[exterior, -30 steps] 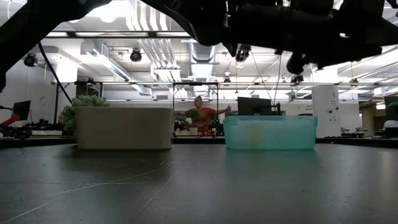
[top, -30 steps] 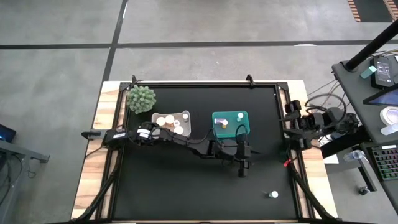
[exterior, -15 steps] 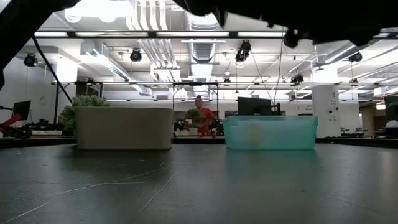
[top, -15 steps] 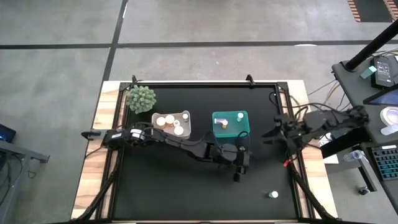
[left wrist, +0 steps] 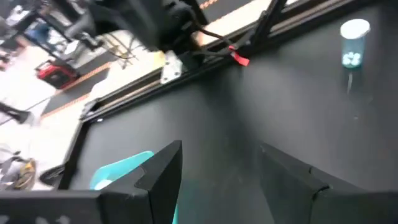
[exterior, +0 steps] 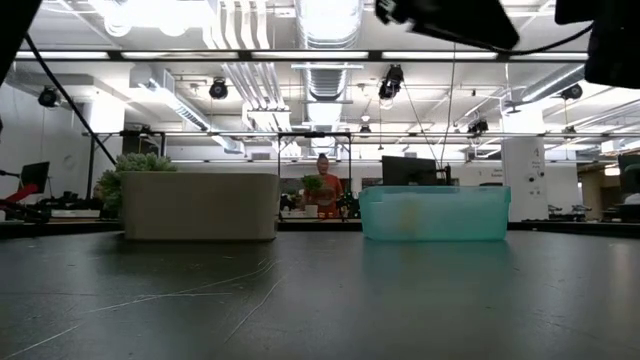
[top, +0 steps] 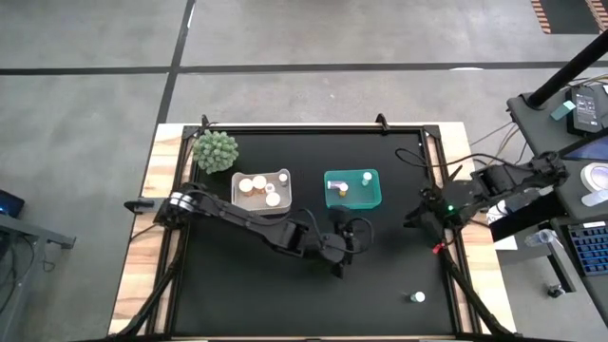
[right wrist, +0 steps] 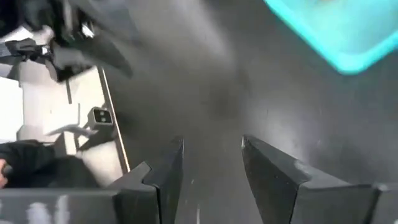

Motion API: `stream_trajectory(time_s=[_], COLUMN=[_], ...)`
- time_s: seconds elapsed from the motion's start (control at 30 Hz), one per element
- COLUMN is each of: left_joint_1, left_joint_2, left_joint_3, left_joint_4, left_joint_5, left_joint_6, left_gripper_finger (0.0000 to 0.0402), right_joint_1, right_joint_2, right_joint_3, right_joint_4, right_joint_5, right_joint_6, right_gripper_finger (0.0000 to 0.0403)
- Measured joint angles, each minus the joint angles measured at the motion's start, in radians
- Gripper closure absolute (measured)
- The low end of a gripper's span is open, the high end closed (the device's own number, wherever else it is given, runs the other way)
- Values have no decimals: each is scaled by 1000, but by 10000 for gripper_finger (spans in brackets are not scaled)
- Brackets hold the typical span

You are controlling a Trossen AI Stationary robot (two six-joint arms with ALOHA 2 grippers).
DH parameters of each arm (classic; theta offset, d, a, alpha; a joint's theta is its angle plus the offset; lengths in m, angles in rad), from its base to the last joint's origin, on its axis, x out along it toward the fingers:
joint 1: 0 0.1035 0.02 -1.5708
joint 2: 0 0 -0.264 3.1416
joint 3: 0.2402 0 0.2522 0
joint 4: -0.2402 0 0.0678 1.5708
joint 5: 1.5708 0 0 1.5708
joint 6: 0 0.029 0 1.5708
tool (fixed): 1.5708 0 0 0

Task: Pick and place medicine bottles into bin by pill shape (circle, oval)
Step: Put the small green tablet bottle into the green bin

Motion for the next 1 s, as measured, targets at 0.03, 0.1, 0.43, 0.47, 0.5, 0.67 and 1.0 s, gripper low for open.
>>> stream_trajectory(time_s=[0.03,0.1,0.43,0.47,0.5,0.67,1.0], left_joint_1=[-1,-8,-16,-16,-16,-19,-50], left_joint_2=[-15,-64,-207,-218,-222,-243,-367], left_joint_3=[-16,-63,-213,-224,-226,-235,-360], left_joint_4=[7,-2,53,47,45,-8,0], left_joint_5=[-16,-51,-114,-116,-119,-130,-182], left_joint_6=[-1,-1,-2,-2,-2,6,-3], left_gripper_finger=[219,219,219,219,219,219,219], right_joint_1=[13,43,291,320,348,474,634], right_joint_2=[8,30,187,214,235,367,663], right_joint_3=[1,1,10,14,23,97,330], right_joint_4=[-4,-4,24,29,28,26,-118], right_joint_5=[-2,-14,-24,-26,-29,-85,-99], right_joint_6=[32,99,500,547,589,773,953], right_gripper_finger=[248,248,248,248,248,248,250])
